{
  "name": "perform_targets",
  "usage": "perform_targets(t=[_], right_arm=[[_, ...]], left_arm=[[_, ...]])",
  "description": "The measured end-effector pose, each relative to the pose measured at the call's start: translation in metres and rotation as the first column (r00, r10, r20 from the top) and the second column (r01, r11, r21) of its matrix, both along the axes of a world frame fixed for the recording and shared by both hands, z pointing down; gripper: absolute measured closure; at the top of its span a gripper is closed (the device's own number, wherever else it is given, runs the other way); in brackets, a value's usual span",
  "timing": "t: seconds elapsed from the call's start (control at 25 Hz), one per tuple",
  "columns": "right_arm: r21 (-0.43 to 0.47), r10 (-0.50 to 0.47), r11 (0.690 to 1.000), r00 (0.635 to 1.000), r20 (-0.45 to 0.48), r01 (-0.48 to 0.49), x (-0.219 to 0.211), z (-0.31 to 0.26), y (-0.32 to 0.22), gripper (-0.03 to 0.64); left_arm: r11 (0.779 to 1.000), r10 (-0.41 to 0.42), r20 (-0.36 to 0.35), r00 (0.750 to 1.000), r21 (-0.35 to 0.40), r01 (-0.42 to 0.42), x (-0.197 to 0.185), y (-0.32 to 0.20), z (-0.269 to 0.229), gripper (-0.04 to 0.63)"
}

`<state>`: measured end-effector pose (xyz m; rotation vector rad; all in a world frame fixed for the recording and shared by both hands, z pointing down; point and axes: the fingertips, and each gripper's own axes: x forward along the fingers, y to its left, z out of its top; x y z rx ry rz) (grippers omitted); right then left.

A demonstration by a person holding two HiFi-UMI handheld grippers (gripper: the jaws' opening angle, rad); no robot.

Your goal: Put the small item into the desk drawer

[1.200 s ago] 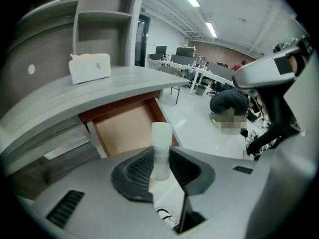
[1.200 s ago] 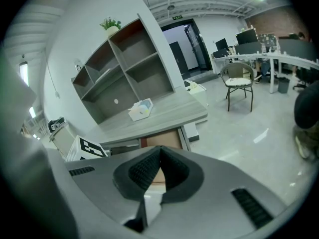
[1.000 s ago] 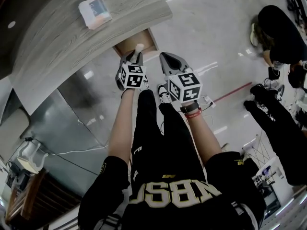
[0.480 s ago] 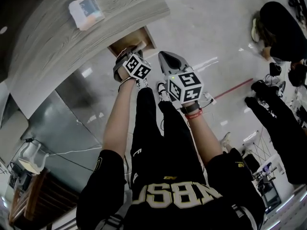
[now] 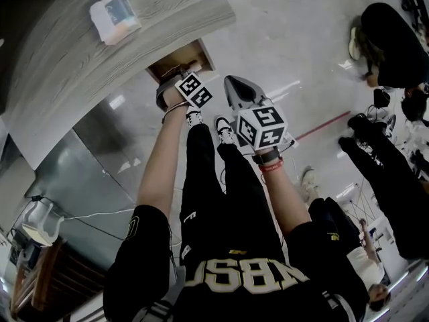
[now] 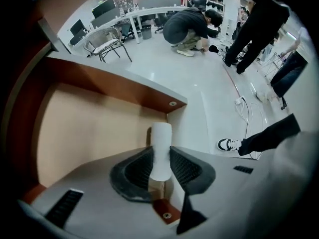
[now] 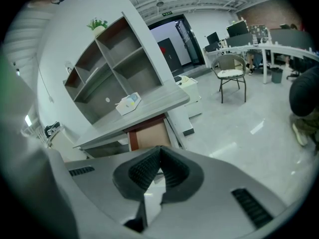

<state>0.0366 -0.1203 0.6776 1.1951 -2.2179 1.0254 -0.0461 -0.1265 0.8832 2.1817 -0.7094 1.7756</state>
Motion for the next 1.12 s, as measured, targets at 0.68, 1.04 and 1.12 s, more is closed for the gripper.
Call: perform_targets(t=[0.68,1.04,1.12], right_arm=[[0.056,0.016,0.998,1.000,-0.011,-0.015,0.013,-0.045,-0.004,0.611],[0.154,-0.005,0.988,1.000,0.000,0.005,0.011,-0.112,-0.004,0.611],[0.171,-0.019,0.985,1.000,0.007,0.017,0.006,-0.125,-0.001,0.611]], left_arm=[[0.964,-0.242,-0.218,0.945,0.054,0.259,-0.002,-0.001,-0.080,0.433],[0.853,-0.401,-0.400,0.824,0.165,0.495,-0.026,0.001,-0.212,0.433],[0.820,-0.426,-0.441,0.790,0.181,0.543,-0.034,0.007,-0.242,0.434]])
